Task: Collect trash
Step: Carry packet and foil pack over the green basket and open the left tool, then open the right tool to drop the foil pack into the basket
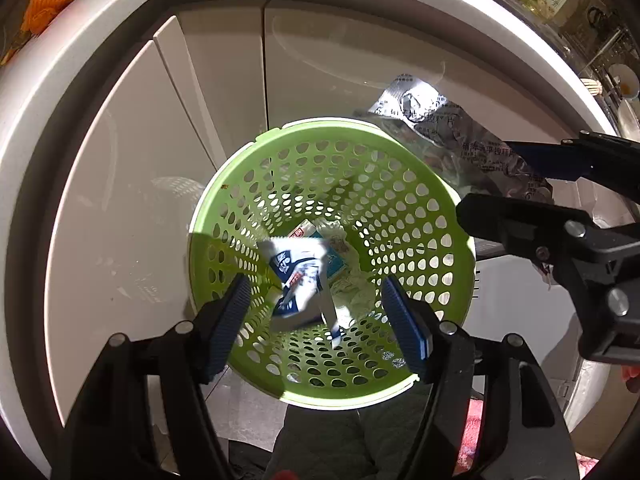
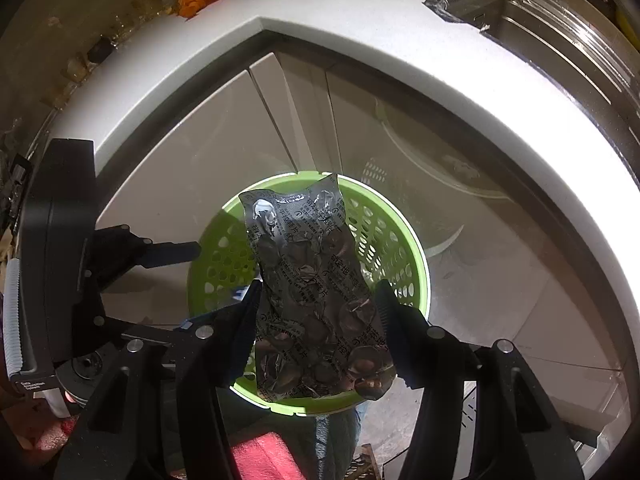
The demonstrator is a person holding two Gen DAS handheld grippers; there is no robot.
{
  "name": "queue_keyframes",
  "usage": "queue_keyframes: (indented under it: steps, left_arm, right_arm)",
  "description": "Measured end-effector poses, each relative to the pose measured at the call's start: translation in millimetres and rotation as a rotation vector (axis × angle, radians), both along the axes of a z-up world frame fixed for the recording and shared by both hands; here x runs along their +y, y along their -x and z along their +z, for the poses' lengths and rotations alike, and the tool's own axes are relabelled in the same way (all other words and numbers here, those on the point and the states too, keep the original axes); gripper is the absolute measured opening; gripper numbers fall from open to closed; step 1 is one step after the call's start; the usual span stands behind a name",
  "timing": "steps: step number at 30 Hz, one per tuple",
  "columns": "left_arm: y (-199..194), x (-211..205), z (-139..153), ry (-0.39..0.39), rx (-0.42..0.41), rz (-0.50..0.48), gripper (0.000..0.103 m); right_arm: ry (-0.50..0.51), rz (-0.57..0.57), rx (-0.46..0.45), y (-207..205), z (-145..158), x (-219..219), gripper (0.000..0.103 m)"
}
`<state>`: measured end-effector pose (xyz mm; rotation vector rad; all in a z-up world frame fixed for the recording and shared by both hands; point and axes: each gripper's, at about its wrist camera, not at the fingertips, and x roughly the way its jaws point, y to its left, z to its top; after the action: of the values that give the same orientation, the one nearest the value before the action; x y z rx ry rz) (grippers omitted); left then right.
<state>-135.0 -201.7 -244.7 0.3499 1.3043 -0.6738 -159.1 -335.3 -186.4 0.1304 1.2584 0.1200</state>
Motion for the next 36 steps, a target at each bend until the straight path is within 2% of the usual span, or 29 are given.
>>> queue_keyframes:
  steps: [3,8,14,18,19,20,21,25,30,36]
  left_arm:
    - [0.6,1.5,-0.6,-0.007,0.001,0.002,0.072]
    - [0.0,2.9,0.8,-0.012,-0.023,0.01,0.075]
    - [5.1,18.6,25.0,-0.003,-0.09,0.033,0.082]
    - [9.2,29.6,35.5,0.002,-0.123,0.057,0.082]
    - [10.8,32.3,37.4,0.001,-0.13,0.062,0.082]
    - [11.9,34.0,37.6,0.001,-0.133,0.064,0.082]
    - [13.4,36.0,39.6,0.001,-0.137,0.069,0.082]
    - [16.3,43.7,48.1,0.007,-0.144,0.086,0.082]
    - [16.6,51.2,59.8,0.022,-0.172,0.102,0.082]
    - [11.3,57.5,83.7,0.051,-0.22,0.134,0.089]
  right_arm:
    - [0.002,0.004,0.008,-1.9,-5.8,1.3,0.057]
    - [0.008,0.009,0.013,-4.4,-11.4,1.9,0.057]
    - [0.012,0.023,0.014,-3.4,-22.5,6.4,0.058]
    - [0.017,0.045,0.038,-2.2,-39.5,17.0,0.06]
    - [0.02,0.055,0.05,-1.7,-45.2,20.8,0.07]
    - [0.025,0.058,0.057,-1.8,-49.3,23.3,0.088]
    - [0.043,0.057,0.067,-1.0,-54.6,26.5,0.093]
    - [0.05,0.047,0.094,1.2,-61.6,32.4,0.096]
    - [0.044,0.022,0.05,0.0,-40.5,27.7,0.099]
    - [0.056,0.003,-0.055,-2.7,12.3,25.9,0.1]
